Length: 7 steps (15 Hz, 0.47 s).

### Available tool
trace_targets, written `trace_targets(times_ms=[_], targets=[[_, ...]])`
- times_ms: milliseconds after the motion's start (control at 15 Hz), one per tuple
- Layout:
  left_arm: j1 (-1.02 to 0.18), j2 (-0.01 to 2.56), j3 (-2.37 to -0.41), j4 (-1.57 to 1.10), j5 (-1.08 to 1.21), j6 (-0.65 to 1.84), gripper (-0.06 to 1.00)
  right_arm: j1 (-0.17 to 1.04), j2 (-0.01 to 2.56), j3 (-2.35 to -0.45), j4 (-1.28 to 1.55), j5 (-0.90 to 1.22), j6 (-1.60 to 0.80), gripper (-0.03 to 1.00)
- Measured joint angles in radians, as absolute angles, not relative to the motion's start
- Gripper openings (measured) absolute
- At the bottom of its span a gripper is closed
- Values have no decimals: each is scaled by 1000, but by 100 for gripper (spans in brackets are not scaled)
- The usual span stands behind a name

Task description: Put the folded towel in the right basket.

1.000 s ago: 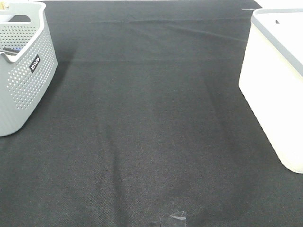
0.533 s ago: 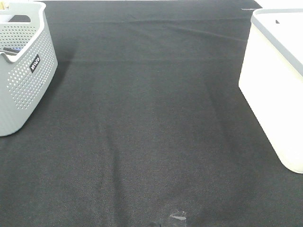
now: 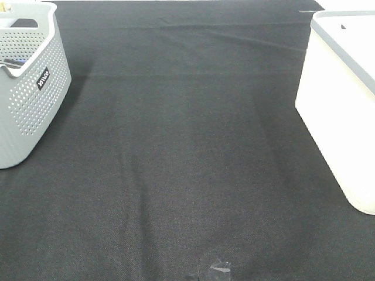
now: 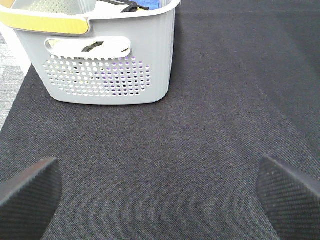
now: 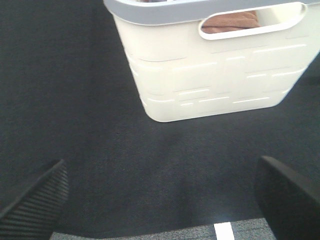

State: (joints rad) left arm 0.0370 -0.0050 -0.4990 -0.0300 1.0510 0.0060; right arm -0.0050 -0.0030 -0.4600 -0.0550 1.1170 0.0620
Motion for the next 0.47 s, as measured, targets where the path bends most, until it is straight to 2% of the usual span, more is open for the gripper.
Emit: trace_targets(times_ms=[467], targets=[[37, -5, -499, -30, 1051, 6, 99, -13, -3, -460, -55, 1117, 62, 97]])
